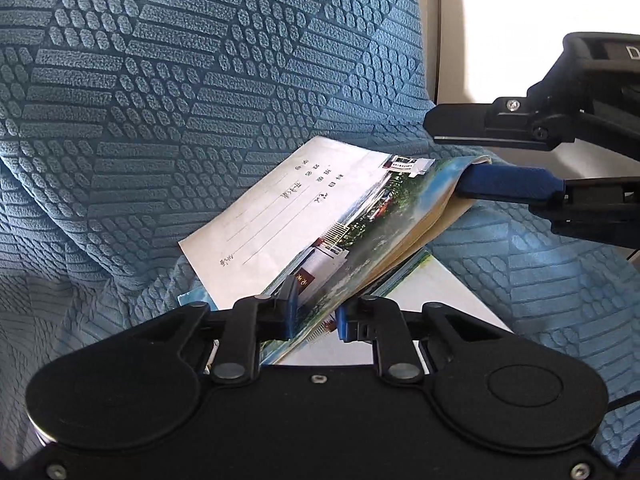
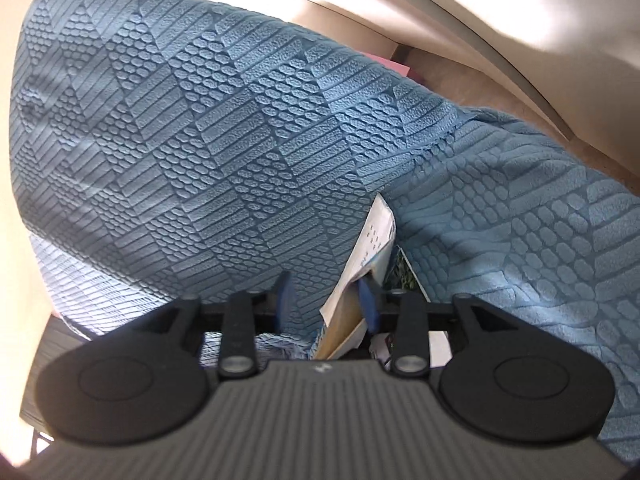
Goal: Organize objects
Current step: 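Close the left gripper on the booklet while the right gripper opens and releases it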
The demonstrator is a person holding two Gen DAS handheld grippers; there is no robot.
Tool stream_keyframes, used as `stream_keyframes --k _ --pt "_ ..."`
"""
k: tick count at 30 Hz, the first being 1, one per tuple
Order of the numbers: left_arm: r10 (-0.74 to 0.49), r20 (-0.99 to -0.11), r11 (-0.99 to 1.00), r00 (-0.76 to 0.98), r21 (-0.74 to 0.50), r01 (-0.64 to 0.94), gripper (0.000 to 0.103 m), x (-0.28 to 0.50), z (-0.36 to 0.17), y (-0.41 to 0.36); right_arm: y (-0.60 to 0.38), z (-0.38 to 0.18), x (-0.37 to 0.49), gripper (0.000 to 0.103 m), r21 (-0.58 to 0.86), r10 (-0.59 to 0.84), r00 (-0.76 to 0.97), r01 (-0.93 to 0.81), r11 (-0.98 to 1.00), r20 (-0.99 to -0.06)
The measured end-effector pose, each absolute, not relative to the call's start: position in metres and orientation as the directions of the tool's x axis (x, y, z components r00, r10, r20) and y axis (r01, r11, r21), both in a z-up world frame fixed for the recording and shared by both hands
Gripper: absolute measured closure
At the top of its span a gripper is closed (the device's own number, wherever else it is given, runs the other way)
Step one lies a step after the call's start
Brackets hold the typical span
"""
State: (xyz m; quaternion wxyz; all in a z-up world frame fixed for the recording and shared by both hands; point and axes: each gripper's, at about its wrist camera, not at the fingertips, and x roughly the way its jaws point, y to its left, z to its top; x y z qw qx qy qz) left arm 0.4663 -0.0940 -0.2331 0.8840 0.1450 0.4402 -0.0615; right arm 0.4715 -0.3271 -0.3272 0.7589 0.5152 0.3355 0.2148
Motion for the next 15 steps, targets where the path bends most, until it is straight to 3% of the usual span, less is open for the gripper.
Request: stream_keyframes --k 3,5,6,15 --pt "0.026 -0.793 0.951 0.609 0.208 0.23 0.086 0.465 -0.231 -0.096 -0.329 -0.328 0.471 0.059 0.94 0.68 0.683 0.029 0.34 -0.267" --pt "0.028 -0.794 0.952 0.607 0.207 0.226 0.087 0.465 -0.231 -0.095 -0.33 -0.327 0.469 0.047 0.957 0.695 0.682 0.023 0.289 -0.227" --pt "0.032 -0.794 0.951 0.607 0.21 0.225 0.088 0.465 -0.233 -0.095 -0.331 -0.327 0.468 0.045 0.962 0.7 0.682 0.019 0.274 -0.212" --pt "0.036 -0.783 0.964 0.621 0.191 0.185 0.092 0.459 -0.228 -0.08 -0.348 -0.319 0.463 0.044 0.961 0.652 0.73 0.023 0.275 -0.204"
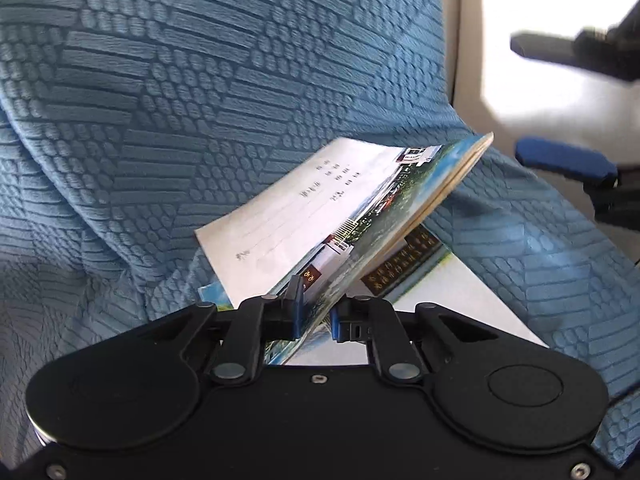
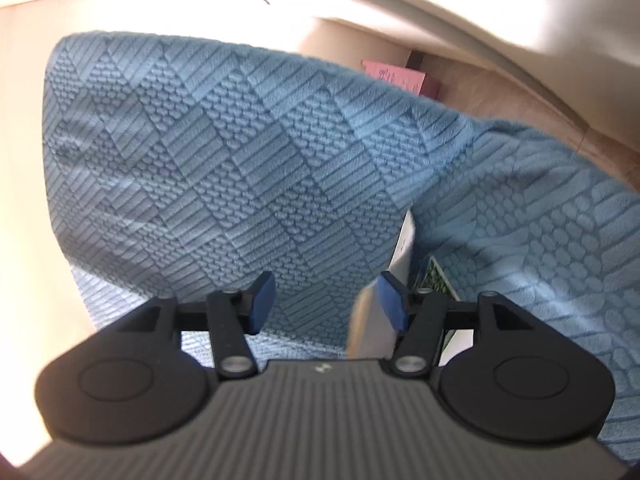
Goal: Organize objects
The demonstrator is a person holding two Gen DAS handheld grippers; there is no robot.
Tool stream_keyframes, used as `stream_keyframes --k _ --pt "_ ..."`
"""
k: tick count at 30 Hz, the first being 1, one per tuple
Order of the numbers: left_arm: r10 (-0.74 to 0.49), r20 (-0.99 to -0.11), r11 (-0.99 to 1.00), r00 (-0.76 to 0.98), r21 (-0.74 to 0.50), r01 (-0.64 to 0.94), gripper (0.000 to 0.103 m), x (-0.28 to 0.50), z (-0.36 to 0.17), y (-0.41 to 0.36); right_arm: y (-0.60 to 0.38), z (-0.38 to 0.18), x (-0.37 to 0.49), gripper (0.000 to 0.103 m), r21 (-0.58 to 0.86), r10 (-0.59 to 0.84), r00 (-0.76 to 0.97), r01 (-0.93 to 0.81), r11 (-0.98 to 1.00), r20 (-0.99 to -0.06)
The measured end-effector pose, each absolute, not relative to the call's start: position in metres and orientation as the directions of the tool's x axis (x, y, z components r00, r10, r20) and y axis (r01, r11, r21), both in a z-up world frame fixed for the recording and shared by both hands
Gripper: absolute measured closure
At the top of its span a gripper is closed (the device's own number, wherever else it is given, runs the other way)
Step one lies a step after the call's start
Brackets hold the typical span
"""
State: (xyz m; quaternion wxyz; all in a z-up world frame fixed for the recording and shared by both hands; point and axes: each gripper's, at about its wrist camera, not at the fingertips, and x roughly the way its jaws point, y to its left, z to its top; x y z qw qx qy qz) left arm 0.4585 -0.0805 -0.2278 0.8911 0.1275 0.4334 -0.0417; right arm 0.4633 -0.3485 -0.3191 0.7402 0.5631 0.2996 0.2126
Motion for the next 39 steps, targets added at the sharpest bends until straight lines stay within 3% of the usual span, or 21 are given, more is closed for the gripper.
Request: stream_keyframes --k 4,16,21,24,26,29,32,33,39 --pt "0.028 -0.773 0.969 0.633 0.176 0.173 0.092 0.454 -0.219 -0.073 -0.347 -0.33 0.479 0.043 0.94 0.631 0.72 0.089 0.328 -0.289" --pt "0.028 -0.779 0.96 0.627 0.196 0.201 0.093 0.442 -0.225 -0.061 -0.318 -0.346 0.53 0.04 0.949 0.731 0.623 0.067 0.307 -0.28" --pt "0.01 -0.779 0.973 0.626 0.152 0.174 0.093 0.442 -0.223 -0.059 -0.3 -0.348 0.543 0.043 0.918 0.754 0.554 0.051 0.393 -0.353" --pt "0.003 -0.782 0.978 0.623 0.133 0.163 0.092 0.442 -0.224 -0.056 -0.291 -0.345 0.541 0.052 0.918 0.774 0.534 0.01 0.395 -0.339" --pt "-0.002 -0.784 0.981 0.62 0.12 0.155 0.092 0.442 -0.225 -0.053 -0.284 -0.343 0.539 0.069 0.907 0.775 0.522 -0.006 0.421 -0.356" --pt "-0.002 -0.787 0.984 0.617 0.107 0.14 0.091 0.44 -0.227 -0.048 -0.274 -0.34 0.537 0.078 0.883 0.766 0.51 -0.026 0.469 -0.391" --pt "-0.016 -0.783 0.985 0.622 0.093 0.142 0.081 0.438 -0.228 -0.046 -0.274 -0.333 0.535 0.093 0.881 0.76 0.526 -0.043 0.471 -0.381" --pt "-0.019 -0.782 0.985 0.623 0.091 0.144 0.073 0.436 -0.227 -0.045 -0.275 -0.331 0.534 0.094 0.884 0.76 0.535 -0.051 0.464 -0.368" --pt "-0.1 -0.797 0.992 0.596 -0.036 0.118 0.066 0.429 -0.213 -0.03 -0.278 -0.327 0.532 0.097 0.893 0.76 0.55 -0.053 0.447 -0.348"
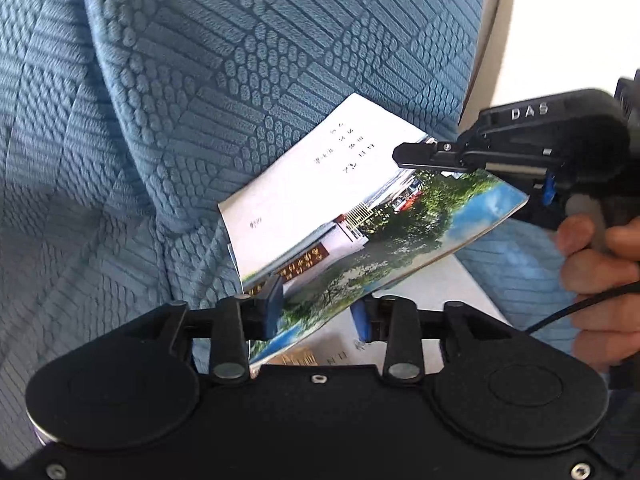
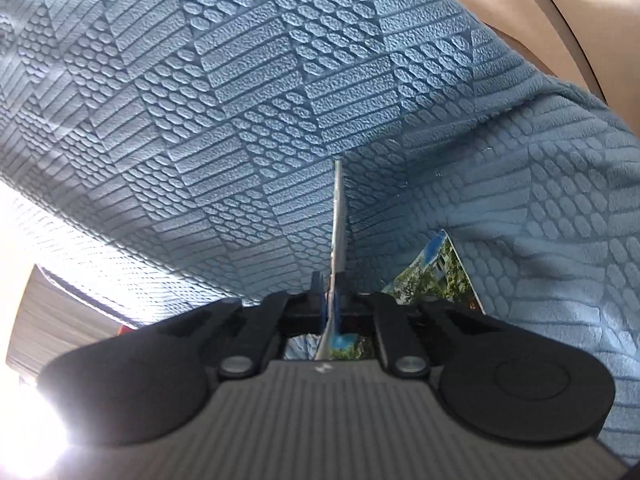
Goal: Organize objects
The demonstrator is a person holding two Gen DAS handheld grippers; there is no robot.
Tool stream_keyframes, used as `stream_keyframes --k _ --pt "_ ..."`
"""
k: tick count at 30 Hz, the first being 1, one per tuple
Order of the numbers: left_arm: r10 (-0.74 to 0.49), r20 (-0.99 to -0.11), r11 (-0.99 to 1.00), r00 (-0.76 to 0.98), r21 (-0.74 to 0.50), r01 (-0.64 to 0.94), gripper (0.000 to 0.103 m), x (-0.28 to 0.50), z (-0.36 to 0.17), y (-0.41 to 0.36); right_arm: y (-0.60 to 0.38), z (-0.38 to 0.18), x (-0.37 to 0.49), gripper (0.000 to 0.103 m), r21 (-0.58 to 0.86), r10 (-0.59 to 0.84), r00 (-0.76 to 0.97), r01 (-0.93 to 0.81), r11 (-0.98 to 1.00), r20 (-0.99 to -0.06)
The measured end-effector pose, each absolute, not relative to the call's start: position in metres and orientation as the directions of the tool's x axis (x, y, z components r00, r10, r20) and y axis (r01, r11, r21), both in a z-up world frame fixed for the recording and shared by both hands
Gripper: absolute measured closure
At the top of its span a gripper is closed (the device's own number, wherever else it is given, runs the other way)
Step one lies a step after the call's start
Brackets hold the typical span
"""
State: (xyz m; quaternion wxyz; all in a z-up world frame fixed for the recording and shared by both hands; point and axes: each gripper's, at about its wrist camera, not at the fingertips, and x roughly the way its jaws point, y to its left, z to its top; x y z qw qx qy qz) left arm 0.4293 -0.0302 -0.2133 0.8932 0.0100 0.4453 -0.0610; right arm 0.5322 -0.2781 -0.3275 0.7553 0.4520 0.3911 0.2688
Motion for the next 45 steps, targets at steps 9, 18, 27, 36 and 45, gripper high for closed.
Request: stream_keyframes --k 9,18,27,36,45 --pt "-0.251 -0.809 0.961 0.532 -0.272 0.039 0.061 0.403 -0.207 0.007 -0.284 -0.309 0.519 0.098 0.886 0.736 0.59 -0.074 0.458 -0.332" --pt "-0.598 -0.641 0.69 0.482 -0.717 -0.098 0.058 0.388 -0.217 0.049 -0.281 -0.284 0.5 0.098 0.875 0.689 0.647 -0.069 0.478 -0.325" --pt "-0.751 -0.468 0.398 0.466 -0.884 -0.247 0.047 0.403 -0.255 0.041 -0.282 -0.282 0.491 0.098 0.889 0.672 0.668 -0.034 0.457 -0.32" --pt "-0.76 -0.394 0.224 0.518 -0.906 -0.36 0.042 0.414 -0.287 0.041 -0.299 -0.294 0.484 0.098 0.931 0.671 0.681 0.041 0.363 -0.292" --pt "-0.747 -0.381 0.195 0.545 -0.909 -0.369 0.048 0.419 -0.299 0.044 -0.319 -0.289 0.471 0.098 0.94 0.666 0.691 0.056 0.336 -0.28"
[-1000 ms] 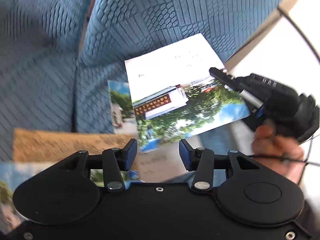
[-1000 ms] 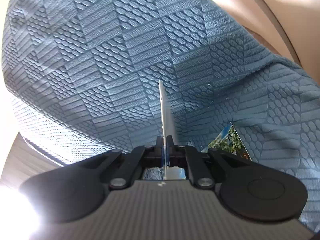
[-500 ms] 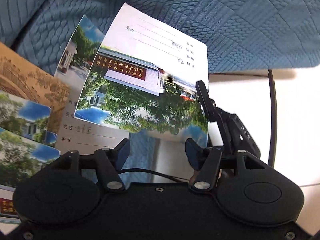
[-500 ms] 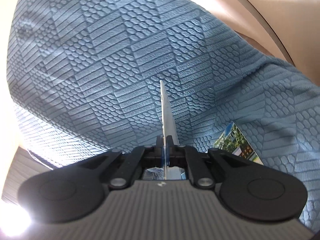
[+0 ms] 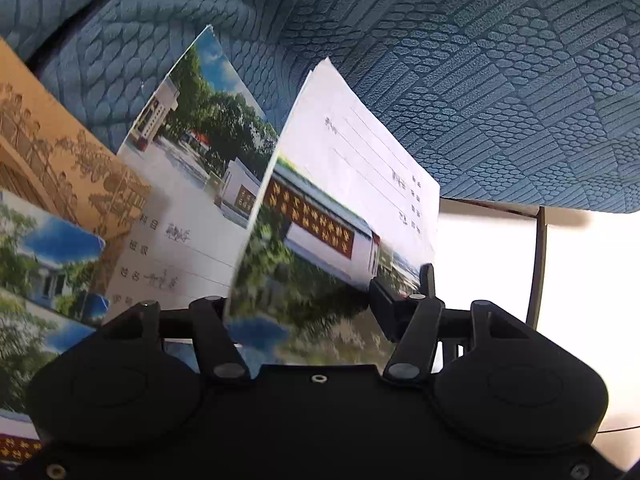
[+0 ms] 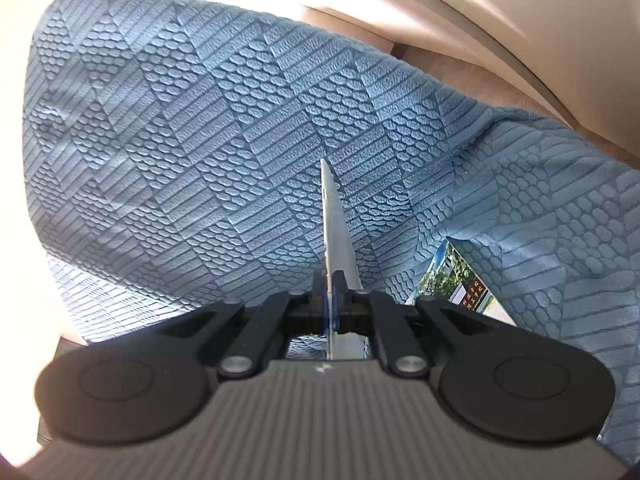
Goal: Organize objects
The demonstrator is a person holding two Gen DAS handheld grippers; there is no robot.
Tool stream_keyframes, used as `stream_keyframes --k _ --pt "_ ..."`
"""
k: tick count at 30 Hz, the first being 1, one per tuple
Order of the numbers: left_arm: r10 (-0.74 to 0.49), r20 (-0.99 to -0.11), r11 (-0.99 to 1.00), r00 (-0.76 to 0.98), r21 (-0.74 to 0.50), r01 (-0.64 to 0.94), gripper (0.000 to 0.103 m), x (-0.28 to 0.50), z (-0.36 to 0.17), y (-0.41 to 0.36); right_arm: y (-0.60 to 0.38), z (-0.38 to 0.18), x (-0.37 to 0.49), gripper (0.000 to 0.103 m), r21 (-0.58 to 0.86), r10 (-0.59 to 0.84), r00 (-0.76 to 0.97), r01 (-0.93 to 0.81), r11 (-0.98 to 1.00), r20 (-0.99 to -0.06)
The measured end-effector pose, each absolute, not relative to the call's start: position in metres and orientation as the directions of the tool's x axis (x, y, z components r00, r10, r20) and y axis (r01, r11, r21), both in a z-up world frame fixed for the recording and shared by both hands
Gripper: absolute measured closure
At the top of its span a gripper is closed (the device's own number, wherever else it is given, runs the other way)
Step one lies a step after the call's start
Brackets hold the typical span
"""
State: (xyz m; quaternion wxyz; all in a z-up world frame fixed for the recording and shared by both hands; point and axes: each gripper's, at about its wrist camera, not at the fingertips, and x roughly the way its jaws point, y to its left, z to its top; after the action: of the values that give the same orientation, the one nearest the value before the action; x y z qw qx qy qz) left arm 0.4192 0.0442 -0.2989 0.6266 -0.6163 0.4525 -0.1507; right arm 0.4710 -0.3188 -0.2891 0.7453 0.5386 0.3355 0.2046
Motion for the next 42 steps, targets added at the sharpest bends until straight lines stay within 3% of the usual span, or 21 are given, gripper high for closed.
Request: stream_keyframes --k 8,16,24,36,42 --pt "-0.785 -0.38 0.264 0.49 -0.92 -0.29 0.062 0.424 -0.291 0.044 -0.326 -0.286 0.455 0.098 0.941 0.669 0.688 0.06 0.334 -0.281" --pt "-0.785 -0.415 0.353 0.46 -0.91 -0.218 0.089 0.399 -0.274 0.042 -0.326 -0.286 0.431 0.098 0.913 0.671 0.661 0.053 0.404 -0.336" --pt "-0.683 -0.555 0.582 0.475 -0.806 -0.106 0.095 0.361 -0.223 0.039 -0.313 -0.278 0.402 0.098 0.878 0.682 0.626 0.01 0.478 -0.379" --pt "-0.574 -0.573 0.716 0.585 -0.698 0.017 0.095 0.294 -0.137 0.061 -0.284 -0.21 0.338 0.098 0.839 0.698 0.627 -0.127 0.529 -0.345" --pt "-0.526 -0.584 0.742 0.619 -0.67 -0.001 0.094 0.257 -0.114 0.078 -0.265 -0.185 0.313 0.098 0.829 0.715 0.605 -0.157 0.537 -0.349"
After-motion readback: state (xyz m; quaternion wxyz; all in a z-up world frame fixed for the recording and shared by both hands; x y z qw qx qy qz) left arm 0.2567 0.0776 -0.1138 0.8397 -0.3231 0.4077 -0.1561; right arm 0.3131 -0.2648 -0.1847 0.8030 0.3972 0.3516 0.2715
